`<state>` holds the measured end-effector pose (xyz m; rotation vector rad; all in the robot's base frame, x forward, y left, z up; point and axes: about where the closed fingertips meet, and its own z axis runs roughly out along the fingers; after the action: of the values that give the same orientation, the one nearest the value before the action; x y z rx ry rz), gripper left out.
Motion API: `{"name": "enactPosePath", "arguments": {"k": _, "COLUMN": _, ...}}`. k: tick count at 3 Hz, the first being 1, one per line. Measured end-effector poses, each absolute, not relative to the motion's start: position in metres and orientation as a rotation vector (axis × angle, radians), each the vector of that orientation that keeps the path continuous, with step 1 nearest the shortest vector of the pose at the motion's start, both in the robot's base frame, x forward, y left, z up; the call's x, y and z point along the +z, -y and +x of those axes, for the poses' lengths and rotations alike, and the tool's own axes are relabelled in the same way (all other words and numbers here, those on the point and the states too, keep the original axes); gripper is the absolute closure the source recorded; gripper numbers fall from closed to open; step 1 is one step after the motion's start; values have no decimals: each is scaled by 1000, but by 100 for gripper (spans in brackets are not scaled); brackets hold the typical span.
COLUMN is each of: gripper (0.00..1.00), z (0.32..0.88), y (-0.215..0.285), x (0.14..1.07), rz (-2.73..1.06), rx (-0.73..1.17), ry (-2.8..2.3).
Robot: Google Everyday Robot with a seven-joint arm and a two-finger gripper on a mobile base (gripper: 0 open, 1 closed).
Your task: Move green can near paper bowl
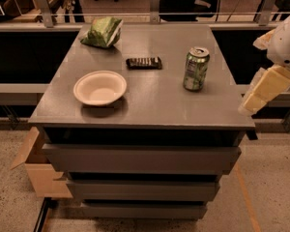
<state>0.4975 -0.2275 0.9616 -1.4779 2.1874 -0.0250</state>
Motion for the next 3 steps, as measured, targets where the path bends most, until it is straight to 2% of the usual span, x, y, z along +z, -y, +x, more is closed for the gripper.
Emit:
{"name": "enactPosePath", "arguments": {"k": 1, "gripper": 0, "z": 507, "y": 223, "x": 961, "rz": -1443, "rx": 2, "ry": -2187}}
{"name": "enactPosePath", "arguments": {"k": 3, "gripper": 0, "z": 571, "y": 192, "x": 958, "rz": -1342, "rx": 91, "ry": -2168}}
